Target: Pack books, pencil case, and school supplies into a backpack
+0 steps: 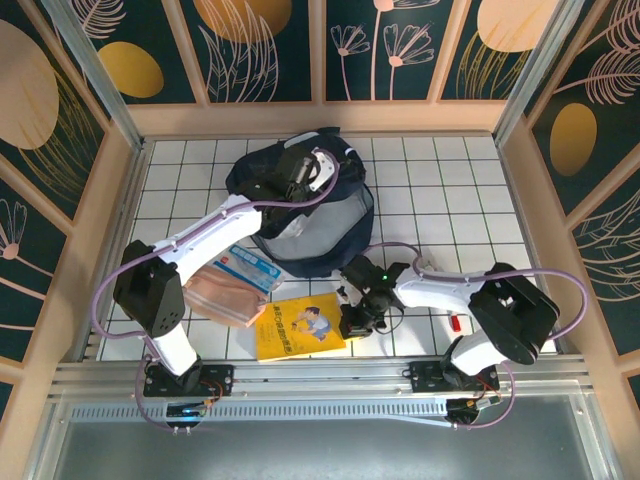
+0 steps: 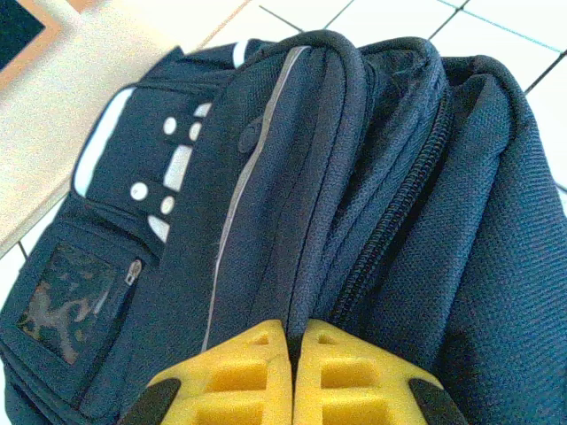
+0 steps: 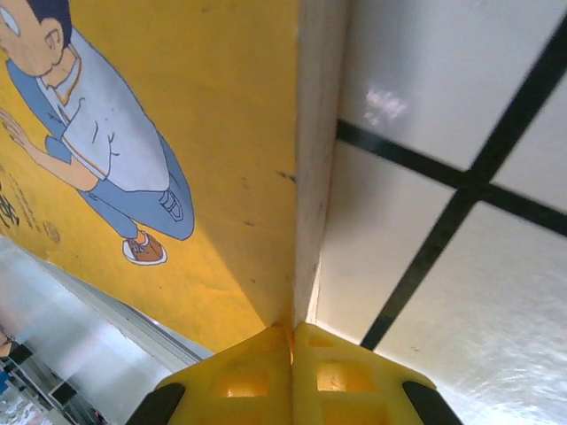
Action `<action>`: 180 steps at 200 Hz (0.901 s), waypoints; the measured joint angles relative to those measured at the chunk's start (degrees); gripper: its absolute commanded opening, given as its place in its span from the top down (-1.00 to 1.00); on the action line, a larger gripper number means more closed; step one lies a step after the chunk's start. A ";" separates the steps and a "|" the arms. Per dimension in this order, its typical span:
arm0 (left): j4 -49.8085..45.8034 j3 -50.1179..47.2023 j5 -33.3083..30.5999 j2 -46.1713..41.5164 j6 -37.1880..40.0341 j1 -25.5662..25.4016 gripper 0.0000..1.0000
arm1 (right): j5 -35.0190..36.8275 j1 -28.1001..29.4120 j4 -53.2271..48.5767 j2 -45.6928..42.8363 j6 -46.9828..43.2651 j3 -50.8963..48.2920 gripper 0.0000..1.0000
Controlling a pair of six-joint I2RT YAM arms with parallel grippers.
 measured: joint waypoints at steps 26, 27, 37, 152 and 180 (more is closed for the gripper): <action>0.13 -1.84 0.13 -0.07 3.26 0.87 1.00 | 3.04 -5.97 -2.69 -1.14 -2.38 0.85 1.00; 0.17 -1.90 0.15 -0.09 3.39 0.92 1.00 | 3.21 -6.19 -2.75 -1.20 -2.45 0.87 1.00; 0.76 -3.23 0.44 -0.50 5.31 1.38 1.00 | 5.22 -9.64 -4.00 -2.23 -3.08 0.94 1.00; 3.41 -9.86 2.69 -2.75 14.14 2.56 1.00 | 2.78 -3.98 -5.05 -14.60 22.45 -3.65 -0.20; 3.63 -9.86 2.75 -2.75 13.29 2.56 1.00 | -0.92 -3.69 -1.38 -11.41 27.96 -7.43 -0.16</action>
